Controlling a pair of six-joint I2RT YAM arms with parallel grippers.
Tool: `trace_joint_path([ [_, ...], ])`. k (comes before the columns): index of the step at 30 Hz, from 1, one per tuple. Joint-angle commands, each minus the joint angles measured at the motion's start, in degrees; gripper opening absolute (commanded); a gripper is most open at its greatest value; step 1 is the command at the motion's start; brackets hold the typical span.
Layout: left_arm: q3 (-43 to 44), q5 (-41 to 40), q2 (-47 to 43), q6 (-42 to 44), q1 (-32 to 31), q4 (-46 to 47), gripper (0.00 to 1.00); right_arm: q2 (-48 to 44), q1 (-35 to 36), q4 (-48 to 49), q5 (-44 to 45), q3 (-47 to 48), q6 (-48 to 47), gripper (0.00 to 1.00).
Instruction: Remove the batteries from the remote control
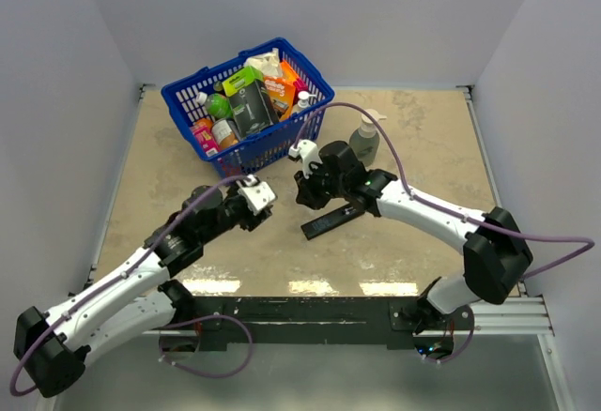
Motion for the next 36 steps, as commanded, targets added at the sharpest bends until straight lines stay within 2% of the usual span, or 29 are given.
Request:
trace_joint_path([
  [1, -2.0, -1.9, 1.1, 19.8, -6.4, 7.3, 0.62, -4.1, -0.4, -6.7, -8.3, 1.3, 3.7, 0.0],
  [3, -3.1, -3.1, 2.6, 24.0, -7.8, 10.0, 0.62, -5.8, -0.4, -6.6, -11.9, 0.9, 4.5, 0.0],
  [12, -4.0, 1.0, 5.0, 28.9, -8.5, 14.2, 0.61, -8.6, -0.4, -6.6, -14.4, 0.0, 5.9, 0.0],
  [18, -3.1, 5.3, 6.2, 30.5, -8.6, 12.0, 0.6, -10.5, -0.4, -7.6, -13.4, 0.5, 6.5, 0.0],
  [27, -3.3, 5.8, 8.1, 30.0, -8.6, 15.2, 0.59, -11.5, -0.3, -8.0, -16.1, 0.4, 6.9, 0.0],
  [36, -3.3, 9.8, 9.8, 27.2, -9.0, 17.4, 0.42, -12.5, -0.3, -8.2, -15.6, 1.1, 8.0, 0.0],
])
